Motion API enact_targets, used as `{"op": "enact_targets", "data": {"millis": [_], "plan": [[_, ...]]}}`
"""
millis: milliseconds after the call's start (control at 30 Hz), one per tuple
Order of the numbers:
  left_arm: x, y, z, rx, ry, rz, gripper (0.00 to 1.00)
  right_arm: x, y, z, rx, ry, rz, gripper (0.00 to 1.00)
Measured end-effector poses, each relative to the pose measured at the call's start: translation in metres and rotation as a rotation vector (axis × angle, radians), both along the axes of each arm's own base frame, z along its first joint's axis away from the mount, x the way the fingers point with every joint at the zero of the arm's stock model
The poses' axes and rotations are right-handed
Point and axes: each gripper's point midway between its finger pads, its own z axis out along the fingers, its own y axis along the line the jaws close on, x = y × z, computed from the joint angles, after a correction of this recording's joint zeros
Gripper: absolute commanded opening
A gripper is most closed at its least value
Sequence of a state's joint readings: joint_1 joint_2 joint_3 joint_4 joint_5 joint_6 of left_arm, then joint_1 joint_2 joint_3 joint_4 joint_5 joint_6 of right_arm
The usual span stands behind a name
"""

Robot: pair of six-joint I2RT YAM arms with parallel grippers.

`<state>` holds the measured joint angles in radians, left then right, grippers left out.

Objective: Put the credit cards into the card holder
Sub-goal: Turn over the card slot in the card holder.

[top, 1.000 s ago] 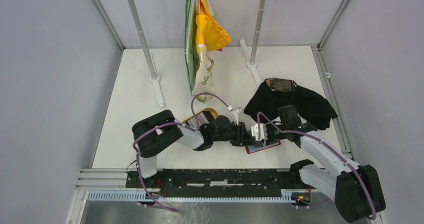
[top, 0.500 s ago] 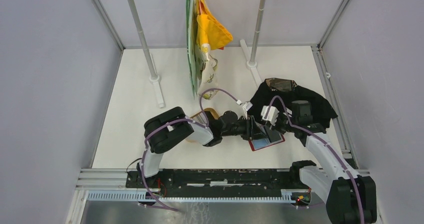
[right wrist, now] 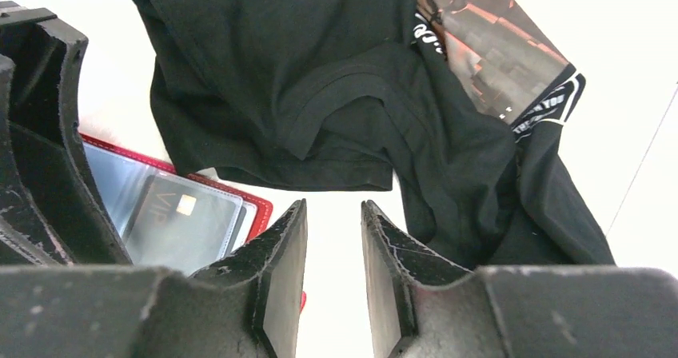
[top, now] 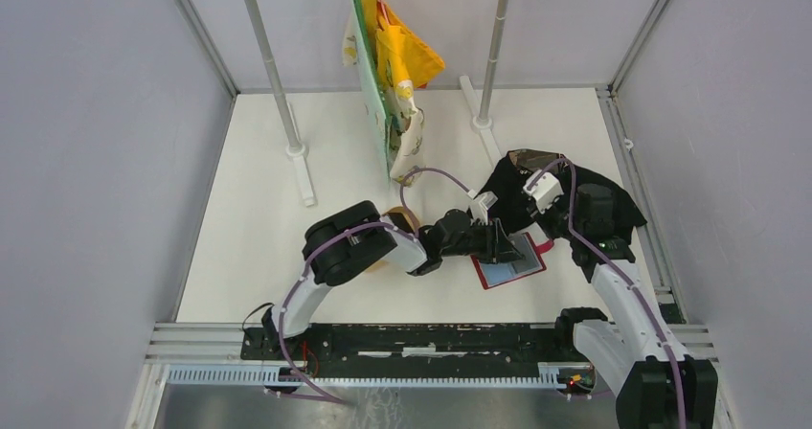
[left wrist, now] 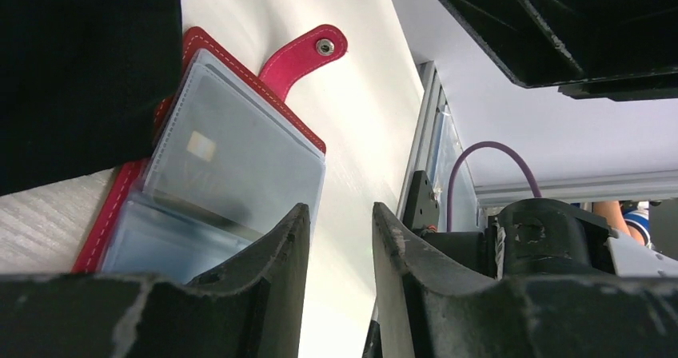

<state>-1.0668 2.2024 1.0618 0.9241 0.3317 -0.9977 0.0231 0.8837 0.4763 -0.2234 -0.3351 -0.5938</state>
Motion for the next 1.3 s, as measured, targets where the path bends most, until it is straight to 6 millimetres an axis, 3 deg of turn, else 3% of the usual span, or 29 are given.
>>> {"op": "enact_targets", "data": {"millis": [167,233,400,500,633,767,1000,1133,1300], "plan": [[0.001,0.015,0.019,0.032,-0.083,0.040,0.43,-0.002,0.006,0.015,0.030,-0.048,0.037,0.43],[-0.003,0.029,0.043,0.055,-0.162,0.061,0.43,-0.006,0.016,0.021,0.044,-0.062,0.104,0.44],[-0.019,0.066,0.131,0.033,-0.411,0.129,0.44,-0.020,0.045,0.032,0.091,-0.086,0.305,0.47],[-0.024,0.095,0.153,0.050,-0.494,0.184,0.47,-0.031,0.059,0.032,0.120,-0.079,0.416,0.49],[-0.016,0.147,0.129,0.195,-0.517,0.288,0.56,-0.044,0.073,0.031,0.158,-0.068,0.526,0.53],[-0.010,0.201,0.102,0.358,-0.513,0.393,0.72,-0.052,0.084,0.039,0.190,-0.082,0.613,0.54],[-0.004,0.262,0.110,0.419,-0.473,0.586,0.86,-0.052,0.101,0.072,0.248,-0.167,0.731,0.54],[-0.004,0.285,0.102,0.472,-0.416,0.659,0.88,-0.057,0.102,0.058,0.267,-0.153,0.740,0.56],[-0.006,0.321,0.073,0.638,-0.348,0.744,0.92,-0.064,0.100,0.037,0.268,-0.109,0.723,0.56]]}}
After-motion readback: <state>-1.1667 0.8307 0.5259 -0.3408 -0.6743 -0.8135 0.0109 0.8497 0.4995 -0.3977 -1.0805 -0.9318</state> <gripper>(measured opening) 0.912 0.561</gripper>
